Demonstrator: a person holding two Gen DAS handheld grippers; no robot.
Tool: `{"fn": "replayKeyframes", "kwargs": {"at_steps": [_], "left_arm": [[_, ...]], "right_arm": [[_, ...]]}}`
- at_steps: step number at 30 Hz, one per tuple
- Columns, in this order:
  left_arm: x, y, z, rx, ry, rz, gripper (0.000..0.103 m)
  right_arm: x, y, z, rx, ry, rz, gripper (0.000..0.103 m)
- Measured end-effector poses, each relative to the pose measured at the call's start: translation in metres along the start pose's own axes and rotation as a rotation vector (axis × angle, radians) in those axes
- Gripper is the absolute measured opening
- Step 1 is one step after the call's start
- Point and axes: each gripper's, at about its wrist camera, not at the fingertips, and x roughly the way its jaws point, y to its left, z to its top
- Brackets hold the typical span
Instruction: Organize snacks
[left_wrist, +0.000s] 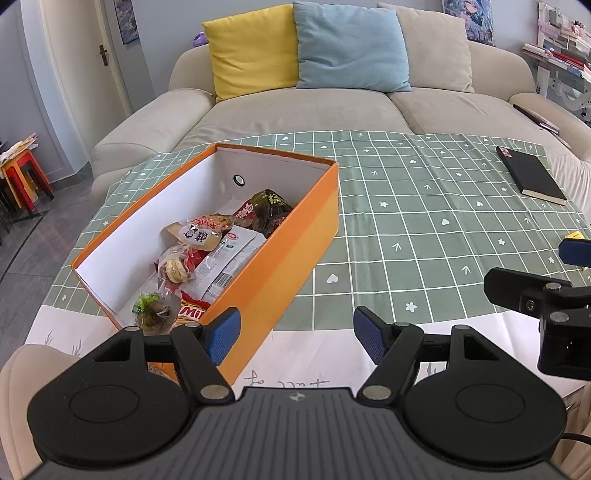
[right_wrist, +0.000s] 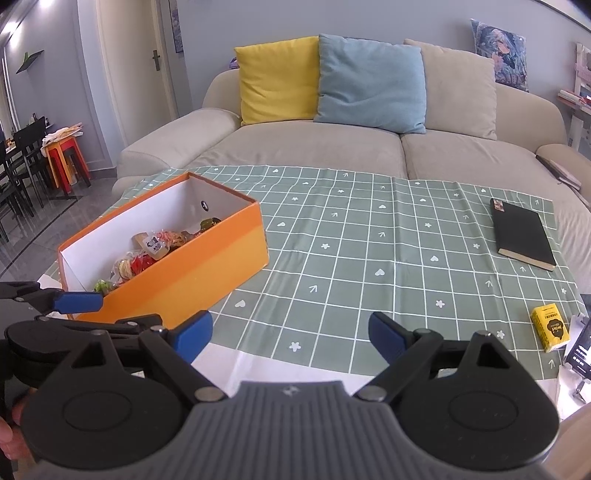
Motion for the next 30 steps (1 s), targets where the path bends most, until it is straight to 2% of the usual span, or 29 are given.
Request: {"fn": "replayKeyframes", "kwargs": {"at_steps": [30], "left_arm": [[-0.0001,-0.0008,0.0009,0.012,-0.007,0.007,0.082]], "right_arm": [[0.0023,-0.0016,-0.0018,-0.004,0.011,-0.007,0.089]]}}
